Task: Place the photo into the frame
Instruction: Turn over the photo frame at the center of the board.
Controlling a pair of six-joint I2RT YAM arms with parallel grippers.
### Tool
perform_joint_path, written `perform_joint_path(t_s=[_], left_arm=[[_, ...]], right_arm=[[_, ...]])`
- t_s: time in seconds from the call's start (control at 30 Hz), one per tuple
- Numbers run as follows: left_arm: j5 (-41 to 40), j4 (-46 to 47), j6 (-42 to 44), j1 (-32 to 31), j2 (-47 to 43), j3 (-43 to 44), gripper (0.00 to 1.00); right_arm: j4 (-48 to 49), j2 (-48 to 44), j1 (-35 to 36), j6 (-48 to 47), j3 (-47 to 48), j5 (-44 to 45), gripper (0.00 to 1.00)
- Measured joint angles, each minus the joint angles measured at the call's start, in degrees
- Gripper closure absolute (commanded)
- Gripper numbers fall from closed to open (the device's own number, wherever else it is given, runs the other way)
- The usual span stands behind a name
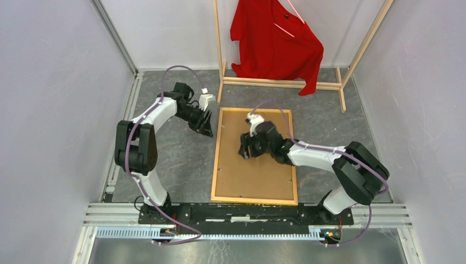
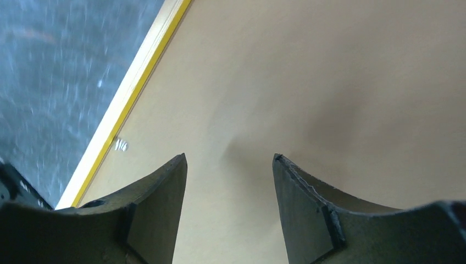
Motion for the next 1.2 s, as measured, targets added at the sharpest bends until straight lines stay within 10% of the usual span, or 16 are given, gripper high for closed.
perform_joint_path(t_s=[0.13,0.7,1.2], left_arm=[[-1.0,-0.9,-0.2,2.0,-4.0,0.0,0.22],[-5.9,-1.7,-0.2,20.0,-10.1,-5.6,0.21],[-5.7,-3.4,4.1,21.7,-14.2,-10.4,0.23]], right_arm=[[-7.3,3.3,10.4,1.5,4.6,6.2,0.30],[-30.6,30.4,21.8,9.4,43.9,29.7,0.39],[-39.7,37.6,22.0,15.1,52.6,36.1,0.85]])
